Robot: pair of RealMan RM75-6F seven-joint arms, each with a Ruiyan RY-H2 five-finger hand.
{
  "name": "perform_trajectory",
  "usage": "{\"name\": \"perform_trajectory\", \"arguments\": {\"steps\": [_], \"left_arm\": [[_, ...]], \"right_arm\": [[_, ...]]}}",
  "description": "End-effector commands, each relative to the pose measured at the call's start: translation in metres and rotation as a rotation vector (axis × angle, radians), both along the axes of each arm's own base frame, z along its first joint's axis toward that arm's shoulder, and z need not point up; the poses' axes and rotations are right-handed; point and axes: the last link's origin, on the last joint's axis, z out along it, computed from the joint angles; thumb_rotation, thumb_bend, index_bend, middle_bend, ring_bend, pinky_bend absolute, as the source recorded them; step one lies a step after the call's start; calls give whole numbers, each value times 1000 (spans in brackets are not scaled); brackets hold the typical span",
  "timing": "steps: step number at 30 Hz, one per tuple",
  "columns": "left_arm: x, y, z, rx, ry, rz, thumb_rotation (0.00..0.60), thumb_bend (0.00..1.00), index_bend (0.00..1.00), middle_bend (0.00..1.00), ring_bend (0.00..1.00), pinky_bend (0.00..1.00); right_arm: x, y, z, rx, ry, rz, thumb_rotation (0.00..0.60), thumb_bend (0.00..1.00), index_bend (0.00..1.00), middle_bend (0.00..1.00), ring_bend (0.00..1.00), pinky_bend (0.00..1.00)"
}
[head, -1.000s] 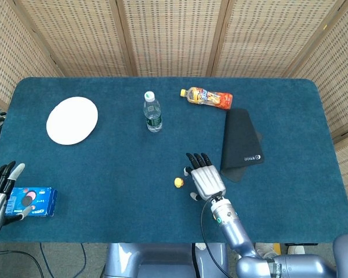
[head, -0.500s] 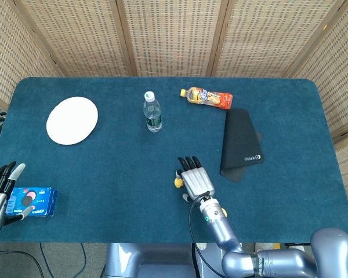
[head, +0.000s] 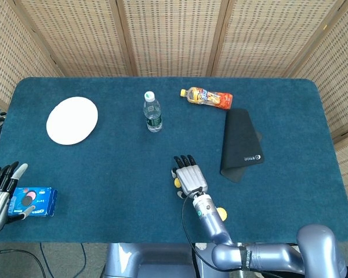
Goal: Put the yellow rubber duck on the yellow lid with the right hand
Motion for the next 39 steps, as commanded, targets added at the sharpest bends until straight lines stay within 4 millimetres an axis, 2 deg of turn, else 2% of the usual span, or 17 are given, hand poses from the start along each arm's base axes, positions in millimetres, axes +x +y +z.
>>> {"name": "perform_trajectory", "arguments": {"steps": [1, 16, 23, 39], "left_arm": [[-1, 1, 0, -1, -1, 5, 600, 106, 0, 0, 0, 0], [-5, 3, -4, -17, 3, 25, 600, 106, 0, 0, 0, 0], [-5, 2, -5, -23, 4, 25, 600, 107, 0, 0, 0, 0], [-4, 1, -4, -20, 3, 22, 600, 107, 0, 0, 0, 0]], "right_arm": [[1, -2, -2, 5, -2, -3, 600, 188, 405, 70, 0, 0], [-2, -12, -16, 12, 35, -15, 600, 189, 445, 84, 0, 0], [-6, -17, -14, 5, 39, -30, 600, 189, 468, 95, 0, 0], [-7, -8, -20, 37, 32, -32, 600, 189, 542, 120, 0, 2]]}}
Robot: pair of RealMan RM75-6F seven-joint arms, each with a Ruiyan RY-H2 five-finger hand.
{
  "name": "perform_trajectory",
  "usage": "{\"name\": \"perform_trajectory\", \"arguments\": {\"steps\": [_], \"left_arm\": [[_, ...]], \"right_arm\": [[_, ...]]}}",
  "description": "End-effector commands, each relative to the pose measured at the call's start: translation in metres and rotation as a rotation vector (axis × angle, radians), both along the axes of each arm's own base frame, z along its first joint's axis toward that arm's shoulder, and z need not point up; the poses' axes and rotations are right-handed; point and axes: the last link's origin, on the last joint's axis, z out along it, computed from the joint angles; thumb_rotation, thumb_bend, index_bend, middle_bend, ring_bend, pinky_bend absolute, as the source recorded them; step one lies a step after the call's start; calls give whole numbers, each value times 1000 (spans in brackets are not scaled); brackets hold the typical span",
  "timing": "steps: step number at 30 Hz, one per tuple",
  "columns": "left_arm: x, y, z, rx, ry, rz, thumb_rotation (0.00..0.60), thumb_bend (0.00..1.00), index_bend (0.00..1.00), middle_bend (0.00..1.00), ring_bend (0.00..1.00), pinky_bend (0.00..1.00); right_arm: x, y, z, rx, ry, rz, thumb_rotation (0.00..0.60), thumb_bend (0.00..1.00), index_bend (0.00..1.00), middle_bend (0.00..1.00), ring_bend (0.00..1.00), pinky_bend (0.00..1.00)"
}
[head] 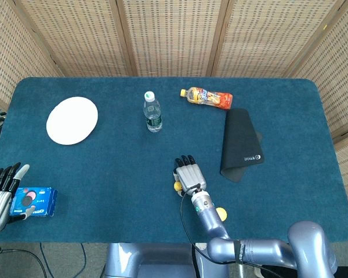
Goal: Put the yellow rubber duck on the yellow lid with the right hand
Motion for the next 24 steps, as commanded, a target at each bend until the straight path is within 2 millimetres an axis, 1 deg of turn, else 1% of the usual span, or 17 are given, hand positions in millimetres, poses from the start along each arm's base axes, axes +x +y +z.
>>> {"name": "perform_trajectory", "arguments": {"steps": [1, 6, 9, 11, 15, 18, 21, 23, 24], "left_arm": [[0, 0, 0, -1, 0, 1, 600, 108, 0, 0, 0, 0], [0, -1, -1, -4, 2, -2, 600, 107, 0, 0, 0, 0], [1, -1, -1, -3, 2, -3, 600, 108, 0, 0, 0, 0], [1, -1, -1, -2, 2, -6, 600, 107, 0, 0, 0, 0], [2, -1, -1, -2, 3, -8, 600, 106, 0, 0, 0, 0], [3, -2, 0, 3, 3, -14, 600, 106, 0, 0, 0, 0], [4, -3, 0, 3, 4, -18, 600, 106, 0, 0, 0, 0], [5, -3, 0, 2, 5, -22, 600, 105, 0, 0, 0, 0], [5, -4, -1, 1, 7, -24, 600, 105, 0, 0, 0, 0]], "right_arm": [[1, 1, 0, 2, 0, 4, 600, 188, 548, 122, 0, 2], [12, 1, 10, -23, -15, 31, 600, 189, 556, 126, 0, 2], [18, 0, 22, -49, -23, 48, 600, 189, 559, 126, 0, 2], [18, 1, 31, -58, -20, 50, 600, 190, 562, 126, 0, 2], [14, 1, 44, -76, -16, 43, 600, 190, 564, 126, 0, 2], [6, 2, 60, -96, -10, 33, 600, 189, 564, 126, 0, 2], [1, 4, 68, -106, -9, 29, 600, 188, 567, 126, 0, 2], [-5, 9, 75, -111, -10, 21, 600, 188, 568, 126, 0, 2], [-11, 14, 79, -107, -9, 17, 600, 188, 568, 126, 0, 2]]}}
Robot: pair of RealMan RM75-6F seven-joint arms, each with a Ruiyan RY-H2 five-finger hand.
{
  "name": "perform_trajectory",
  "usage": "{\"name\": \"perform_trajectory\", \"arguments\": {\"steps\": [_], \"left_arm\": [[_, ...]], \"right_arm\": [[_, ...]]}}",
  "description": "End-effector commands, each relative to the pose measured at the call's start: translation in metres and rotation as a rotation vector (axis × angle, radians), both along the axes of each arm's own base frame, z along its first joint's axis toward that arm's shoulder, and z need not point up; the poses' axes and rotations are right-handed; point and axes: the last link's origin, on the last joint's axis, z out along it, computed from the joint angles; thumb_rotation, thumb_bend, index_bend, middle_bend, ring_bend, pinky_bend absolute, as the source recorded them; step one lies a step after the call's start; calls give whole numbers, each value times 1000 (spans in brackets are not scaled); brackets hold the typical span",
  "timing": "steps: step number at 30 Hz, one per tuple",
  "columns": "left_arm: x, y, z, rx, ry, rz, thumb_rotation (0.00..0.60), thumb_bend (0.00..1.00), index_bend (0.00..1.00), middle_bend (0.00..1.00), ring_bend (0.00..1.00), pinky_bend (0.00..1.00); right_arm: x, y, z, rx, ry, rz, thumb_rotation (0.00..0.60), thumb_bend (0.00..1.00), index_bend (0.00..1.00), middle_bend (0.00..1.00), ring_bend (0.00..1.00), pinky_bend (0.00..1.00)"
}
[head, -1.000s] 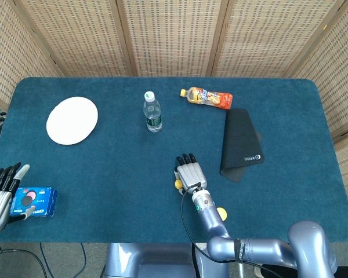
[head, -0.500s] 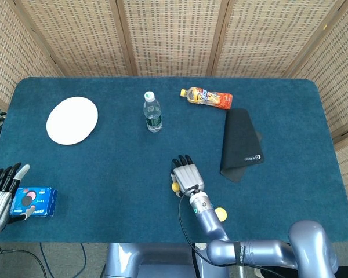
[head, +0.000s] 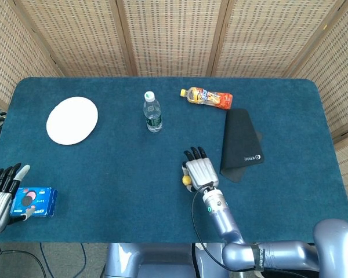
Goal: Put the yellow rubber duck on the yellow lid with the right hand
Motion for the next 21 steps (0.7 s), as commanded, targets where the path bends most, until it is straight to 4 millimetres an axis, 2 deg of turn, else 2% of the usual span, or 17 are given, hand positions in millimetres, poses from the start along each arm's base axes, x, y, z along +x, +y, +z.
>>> {"name": "perform_trajectory", "arguments": {"steps": [1, 13, 21], "left_arm": [[1, -1, -1, -2, 3, -4, 600, 107, 0, 0, 0, 0], [8, -7, -4, -13, 11, -39, 600, 106, 0, 0, 0, 0], [11, -8, -5, -15, 15, -47, 600, 107, 0, 0, 0, 0]], "right_arm": [[-13, 11, 11, -1, 2, -11, 600, 187, 568, 126, 0, 2], [-52, 60, 18, 33, 19, -10, 600, 190, 569, 126, 0, 1], [-69, 79, 29, 23, -8, 6, 600, 187, 571, 125, 0, 2]]}}
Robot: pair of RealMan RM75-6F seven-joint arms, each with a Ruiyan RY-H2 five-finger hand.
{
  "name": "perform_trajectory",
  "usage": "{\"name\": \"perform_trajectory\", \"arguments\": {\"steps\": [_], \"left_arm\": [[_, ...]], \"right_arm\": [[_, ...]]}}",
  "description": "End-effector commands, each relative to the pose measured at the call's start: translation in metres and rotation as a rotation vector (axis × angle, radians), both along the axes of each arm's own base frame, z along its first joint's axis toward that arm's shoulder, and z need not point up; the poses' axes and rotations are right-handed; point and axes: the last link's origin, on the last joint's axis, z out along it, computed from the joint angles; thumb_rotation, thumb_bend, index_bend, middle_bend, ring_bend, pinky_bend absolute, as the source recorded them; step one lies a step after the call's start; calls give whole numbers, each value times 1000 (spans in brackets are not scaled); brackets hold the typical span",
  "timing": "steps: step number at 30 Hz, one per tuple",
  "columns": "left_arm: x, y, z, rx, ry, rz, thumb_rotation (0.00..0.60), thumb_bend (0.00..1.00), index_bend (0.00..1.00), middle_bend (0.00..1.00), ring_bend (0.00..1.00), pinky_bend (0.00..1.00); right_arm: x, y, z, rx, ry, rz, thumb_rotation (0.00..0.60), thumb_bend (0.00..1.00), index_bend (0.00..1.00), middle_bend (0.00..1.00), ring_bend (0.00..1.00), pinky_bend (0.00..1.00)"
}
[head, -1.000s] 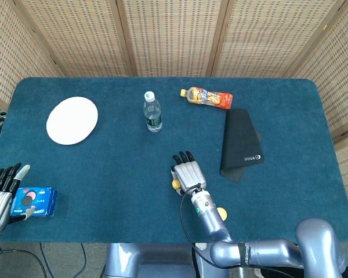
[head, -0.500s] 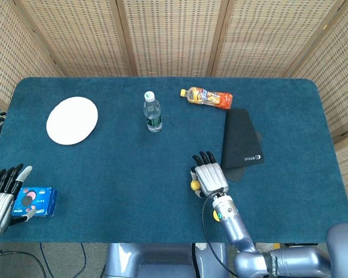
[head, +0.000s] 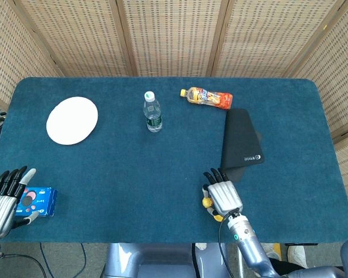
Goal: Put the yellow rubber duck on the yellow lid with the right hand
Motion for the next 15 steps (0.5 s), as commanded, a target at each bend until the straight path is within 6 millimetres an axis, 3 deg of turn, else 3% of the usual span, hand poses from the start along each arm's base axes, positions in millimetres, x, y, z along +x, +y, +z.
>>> {"name": "perform_trajectory", "arguments": {"steps": [1, 15], "left_arm": [[1, 0, -1, -3, 3, -1, 600, 107, 0, 0, 0, 0], [3, -1, -1, 1, 8, -10, 600, 106, 0, 0, 0, 0]], "right_arm": [[-8, 9, 6, 0, -8, 7, 600, 188, 572, 126, 0, 2], [-34, 22, 7, 9, 17, -1, 600, 186, 573, 125, 0, 2]]}}
